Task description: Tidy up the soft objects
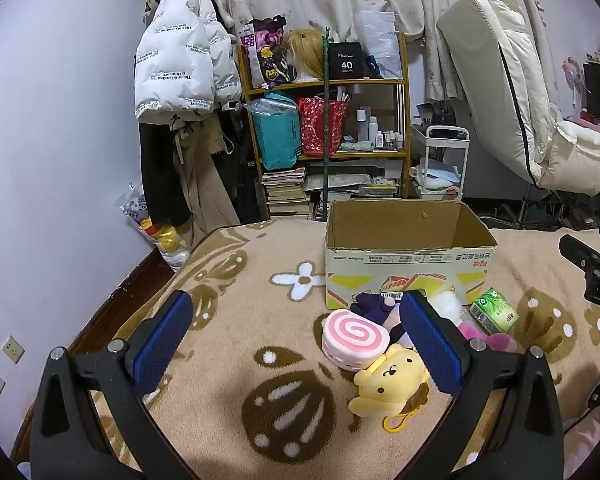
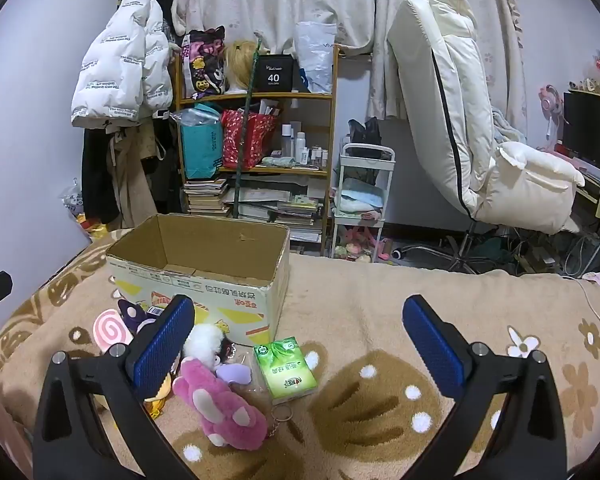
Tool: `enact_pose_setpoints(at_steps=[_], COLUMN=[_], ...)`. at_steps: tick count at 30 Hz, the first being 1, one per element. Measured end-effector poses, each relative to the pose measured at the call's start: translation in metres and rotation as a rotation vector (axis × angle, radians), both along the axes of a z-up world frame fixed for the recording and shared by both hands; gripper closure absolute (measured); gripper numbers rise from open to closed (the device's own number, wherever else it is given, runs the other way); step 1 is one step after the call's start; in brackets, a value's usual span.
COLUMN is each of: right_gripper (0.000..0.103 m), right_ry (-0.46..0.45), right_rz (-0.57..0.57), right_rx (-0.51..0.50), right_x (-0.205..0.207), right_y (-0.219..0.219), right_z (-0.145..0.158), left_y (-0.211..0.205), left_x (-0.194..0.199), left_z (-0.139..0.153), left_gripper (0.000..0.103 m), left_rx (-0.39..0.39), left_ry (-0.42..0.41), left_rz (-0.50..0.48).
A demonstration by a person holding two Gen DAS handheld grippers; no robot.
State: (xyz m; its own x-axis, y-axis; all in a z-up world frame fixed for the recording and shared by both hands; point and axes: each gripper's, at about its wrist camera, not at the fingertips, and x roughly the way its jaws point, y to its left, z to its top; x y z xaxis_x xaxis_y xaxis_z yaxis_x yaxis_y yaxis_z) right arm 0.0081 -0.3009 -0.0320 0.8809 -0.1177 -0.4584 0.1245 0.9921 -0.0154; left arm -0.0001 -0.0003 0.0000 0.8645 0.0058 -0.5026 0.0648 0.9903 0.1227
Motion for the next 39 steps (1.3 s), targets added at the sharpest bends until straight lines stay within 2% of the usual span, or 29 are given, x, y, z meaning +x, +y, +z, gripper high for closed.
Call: enact_pose_setpoints(at_steps=[39], right_gripper=[0.000], right_ry=[0.008], right_rz=[0.002], right_rx=[-0.004], right_x=[0.0014], right_y=[-0.0004], right_z=[-0.0007], left_y=[0.0004], left_x=[-0.0001], left_z=[0.0000], left_gripper=[0.001], left_rx=[-0.005], left_ry=[-0.003], left_rz=[0.001])
